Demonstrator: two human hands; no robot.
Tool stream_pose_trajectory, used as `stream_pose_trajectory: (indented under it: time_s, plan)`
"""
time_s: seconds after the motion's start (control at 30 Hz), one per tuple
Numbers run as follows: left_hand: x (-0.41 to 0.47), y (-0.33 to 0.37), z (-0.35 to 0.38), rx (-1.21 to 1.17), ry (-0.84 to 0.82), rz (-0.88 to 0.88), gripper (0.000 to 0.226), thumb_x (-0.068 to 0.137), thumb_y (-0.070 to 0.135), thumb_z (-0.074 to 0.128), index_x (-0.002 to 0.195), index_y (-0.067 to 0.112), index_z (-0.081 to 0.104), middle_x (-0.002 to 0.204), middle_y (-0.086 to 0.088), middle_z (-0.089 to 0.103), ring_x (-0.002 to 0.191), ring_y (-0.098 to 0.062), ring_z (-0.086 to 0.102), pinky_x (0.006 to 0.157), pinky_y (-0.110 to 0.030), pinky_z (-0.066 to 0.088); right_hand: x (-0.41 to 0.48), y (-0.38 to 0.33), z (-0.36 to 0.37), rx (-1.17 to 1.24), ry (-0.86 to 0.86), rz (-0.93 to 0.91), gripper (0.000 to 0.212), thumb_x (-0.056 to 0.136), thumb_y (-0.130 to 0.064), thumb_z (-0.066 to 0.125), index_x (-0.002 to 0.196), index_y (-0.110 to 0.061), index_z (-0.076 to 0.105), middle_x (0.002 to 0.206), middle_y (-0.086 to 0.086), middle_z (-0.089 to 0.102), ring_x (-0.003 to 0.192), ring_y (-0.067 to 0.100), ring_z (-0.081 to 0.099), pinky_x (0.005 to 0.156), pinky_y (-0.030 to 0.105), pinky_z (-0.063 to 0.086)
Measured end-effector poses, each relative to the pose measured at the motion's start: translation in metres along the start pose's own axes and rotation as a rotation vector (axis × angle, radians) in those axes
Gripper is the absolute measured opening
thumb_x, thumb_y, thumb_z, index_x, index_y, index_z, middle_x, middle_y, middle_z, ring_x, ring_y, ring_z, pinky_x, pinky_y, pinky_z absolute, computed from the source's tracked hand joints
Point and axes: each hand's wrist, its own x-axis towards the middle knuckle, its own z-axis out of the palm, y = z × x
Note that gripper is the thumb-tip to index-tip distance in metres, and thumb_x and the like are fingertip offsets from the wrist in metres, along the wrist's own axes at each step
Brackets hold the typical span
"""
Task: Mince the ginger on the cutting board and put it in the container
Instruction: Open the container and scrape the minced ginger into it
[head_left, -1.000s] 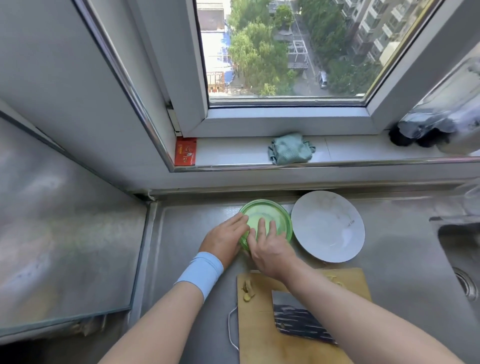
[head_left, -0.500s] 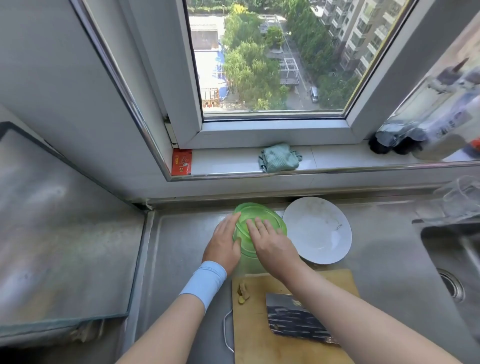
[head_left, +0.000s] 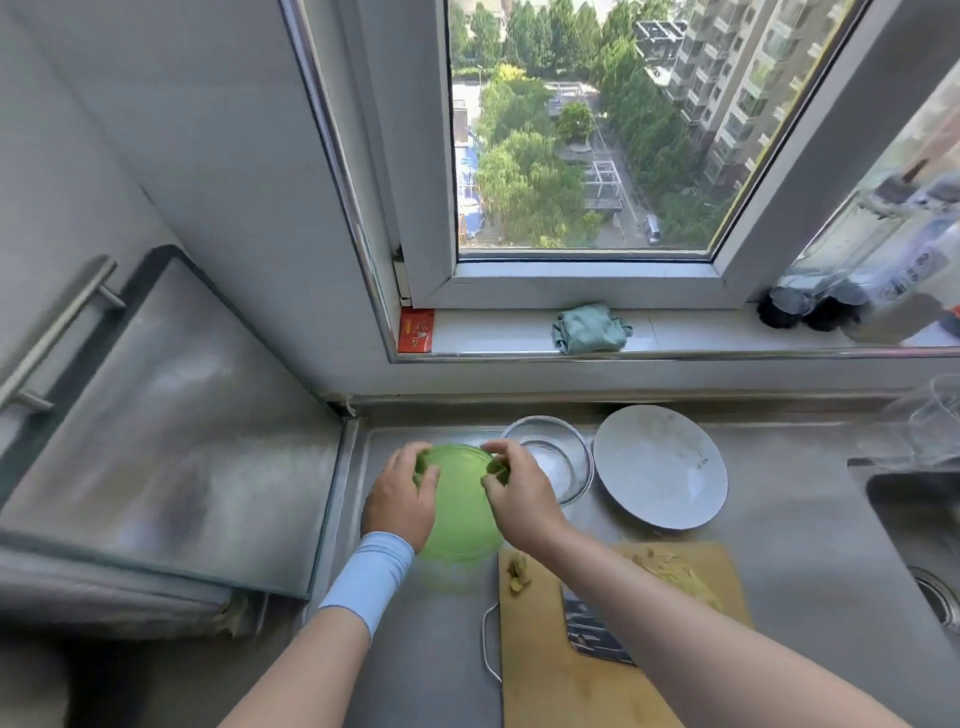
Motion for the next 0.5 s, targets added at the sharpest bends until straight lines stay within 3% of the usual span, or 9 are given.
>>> stream_pose_trajectory:
  time_s: [0.13, 0.3, 0.4, 0.5]
  plan:
    - [-0.026, -0.038, -0.006, 0.129, -0.163, -0.214, 0.027, 0.099, 0.019, 0.053, 0.125, 0.016, 0.058, 0.129, -0.003, 0.056, 0.113, -0.024, 0.055, 0.096, -0.034, 0.043, -0.016, 0.015, 0.035, -0.065, -0.207, 0.157, 0.051, 0.091, -0.01, 0.058, 0.14, -0.022, 0.05, 0.121, -0.003, 0.061, 0.108, 0.013, 0.059, 0.095, 0.027, 0.047]
    - [-0.039, -0.067, -0.012, 0.189, -0.248, -0.28, 0.042, 0.097, 0.025, 0.054, 0.138, 0.014, 0.048, 0.141, -0.006, 0.049, 0.127, -0.026, 0.047, 0.106, -0.036, 0.039, -0.036, 0.013, 0.051, -0.112, -0.324, 0.164, 0.066, 0.09, -0.006, 0.055, 0.152, -0.018, 0.038, 0.145, 0.002, 0.054, 0.133, 0.014, 0.051, 0.111, 0.023, 0.037]
    - [-0.039, -0.062, -0.013, 0.257, -0.31, -0.181, 0.056, 0.097, 0.035, 0.054, 0.147, 0.017, 0.038, 0.149, -0.003, 0.04, 0.137, -0.025, 0.035, 0.113, -0.037, 0.032, -0.047, 0.016, 0.041, -0.139, -0.288, 0.131, 0.058, 0.091, -0.004, 0.053, 0.147, -0.019, 0.047, 0.143, -0.002, 0.055, 0.13, 0.011, 0.053, 0.109, 0.02, 0.038]
    - [-0.041, -0.038, -0.002, 0.196, -0.338, -0.041, 0.051, 0.097, 0.035, 0.055, 0.144, 0.02, 0.045, 0.146, -0.001, 0.044, 0.135, -0.022, 0.036, 0.114, -0.032, 0.027, -0.066, 0.025, 0.01, -0.161, -0.167, 0.143, 0.044, 0.092, -0.006, 0.05, 0.131, -0.023, 0.061, 0.127, -0.004, 0.066, 0.111, 0.009, 0.061, 0.091, 0.014, 0.046]
